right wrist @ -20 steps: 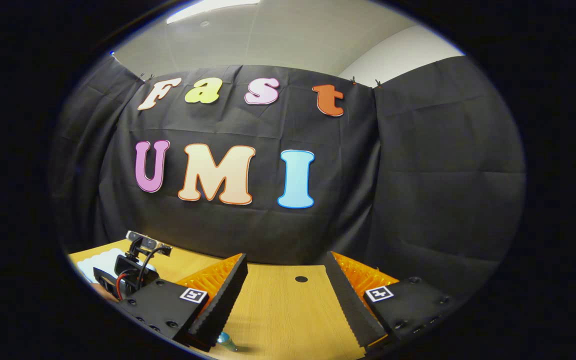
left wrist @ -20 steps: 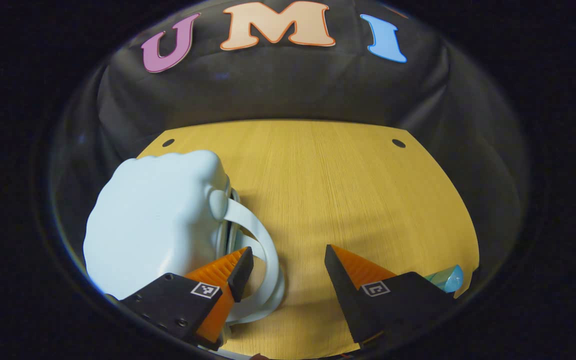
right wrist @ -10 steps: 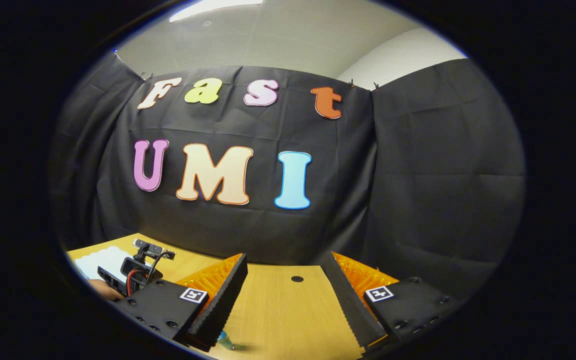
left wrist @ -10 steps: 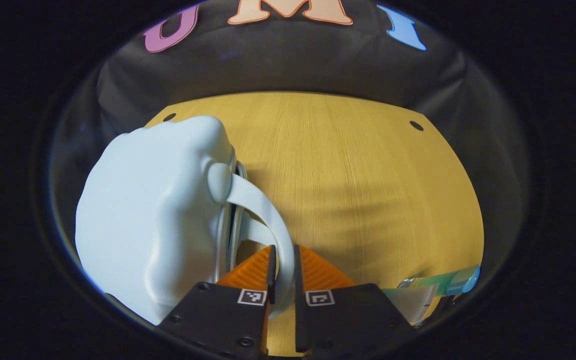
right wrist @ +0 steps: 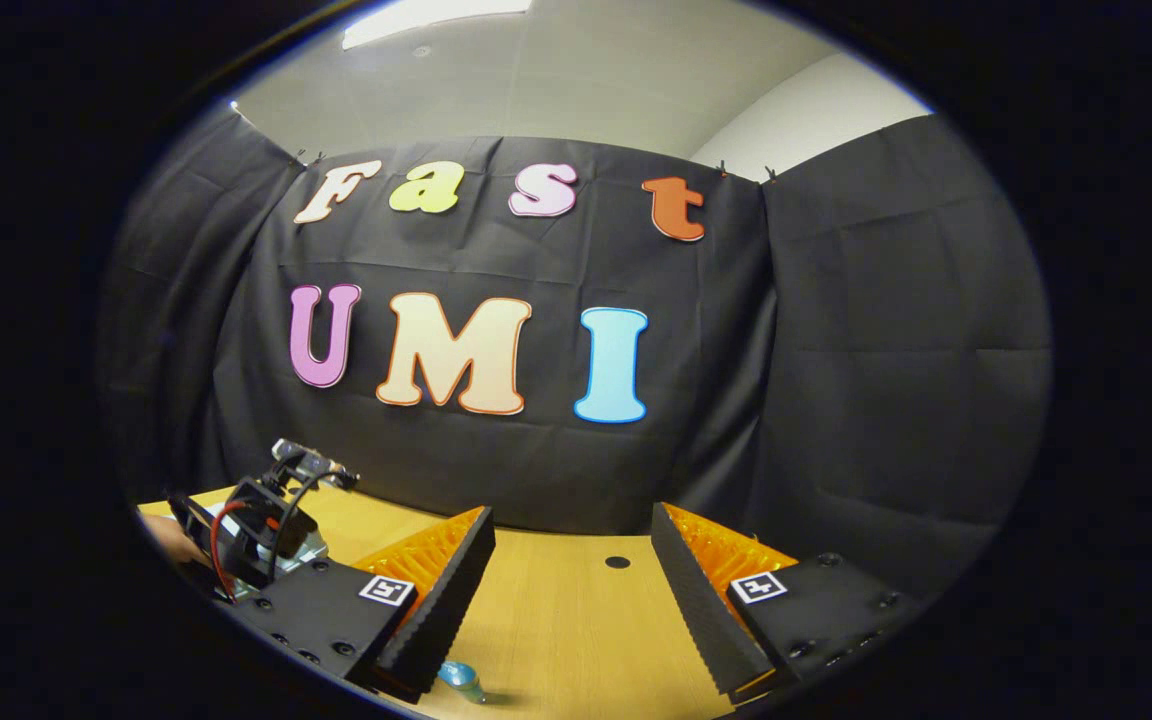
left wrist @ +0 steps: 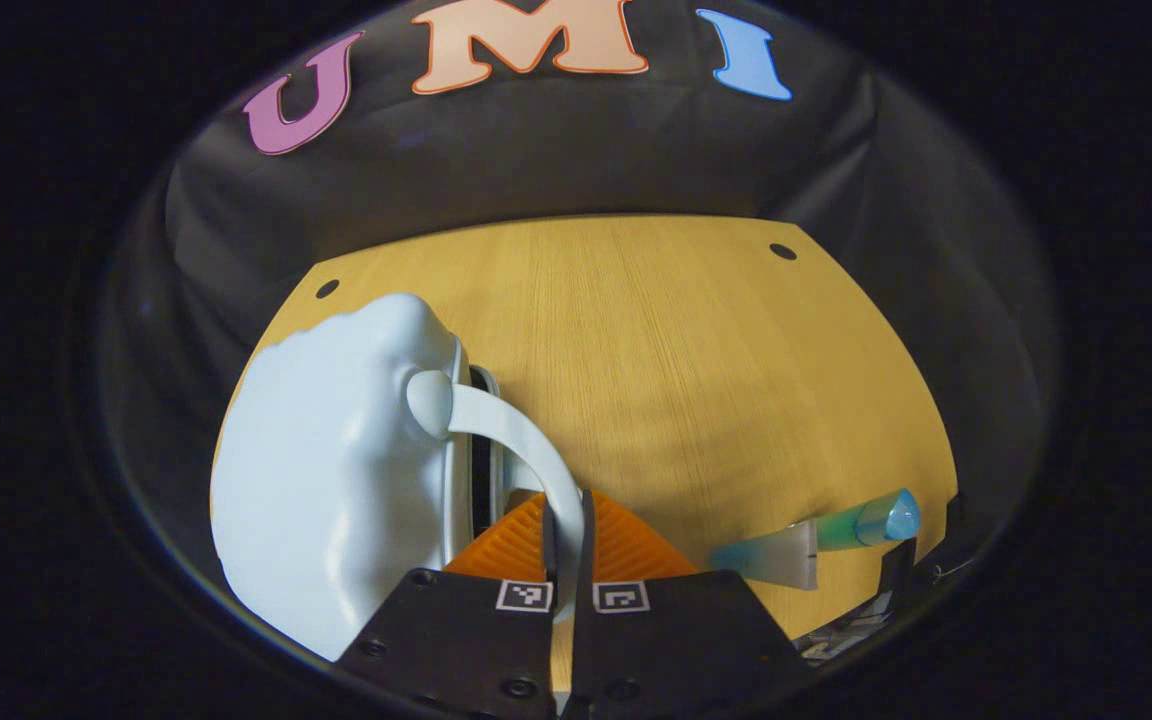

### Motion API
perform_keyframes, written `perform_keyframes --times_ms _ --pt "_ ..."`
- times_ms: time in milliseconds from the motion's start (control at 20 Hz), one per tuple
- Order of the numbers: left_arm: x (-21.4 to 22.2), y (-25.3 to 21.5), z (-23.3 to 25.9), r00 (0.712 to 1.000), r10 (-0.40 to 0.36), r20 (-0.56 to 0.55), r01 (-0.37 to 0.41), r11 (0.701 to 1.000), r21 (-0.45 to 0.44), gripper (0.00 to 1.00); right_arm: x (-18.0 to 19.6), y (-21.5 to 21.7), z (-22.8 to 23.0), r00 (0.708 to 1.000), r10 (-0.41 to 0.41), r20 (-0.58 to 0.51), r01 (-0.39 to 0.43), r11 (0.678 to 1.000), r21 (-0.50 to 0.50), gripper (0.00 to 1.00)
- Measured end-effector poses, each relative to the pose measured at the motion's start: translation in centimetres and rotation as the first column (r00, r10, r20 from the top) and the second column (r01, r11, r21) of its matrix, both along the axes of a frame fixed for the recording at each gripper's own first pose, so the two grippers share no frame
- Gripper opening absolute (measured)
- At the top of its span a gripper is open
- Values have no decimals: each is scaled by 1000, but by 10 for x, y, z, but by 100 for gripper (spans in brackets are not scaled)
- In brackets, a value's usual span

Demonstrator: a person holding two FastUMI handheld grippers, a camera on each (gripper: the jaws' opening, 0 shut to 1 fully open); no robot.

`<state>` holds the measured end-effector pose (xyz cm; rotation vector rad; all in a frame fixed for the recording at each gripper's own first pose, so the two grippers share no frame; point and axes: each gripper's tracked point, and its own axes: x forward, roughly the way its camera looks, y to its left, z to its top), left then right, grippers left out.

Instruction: First open the suitcase, pack the skin care products into it, and then close the suitcase.

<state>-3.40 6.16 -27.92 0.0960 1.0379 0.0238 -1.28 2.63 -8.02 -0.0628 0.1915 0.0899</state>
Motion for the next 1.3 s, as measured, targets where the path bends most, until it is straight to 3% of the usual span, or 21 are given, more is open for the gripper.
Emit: perform_keyframes --times_ms 250,500,700,1300 --pt "5 16 58 996 -23 91 19 999 40 0 1 25 -4 998 55 -4 -55 998 23 98" --pt "10 52 101 987 15 158 -15 1000 0 0 3 44 -9 997 81 -12 -80 995 52 98" --pt "13 83 132 977 28 211 -32 999 15 0 3 59 -10 996 92 -14 -91 994 63 99" --pt "13 214 195 947 48 317 -93 987 128 0 1 116 -11 994 106 -14 -105 991 80 99"
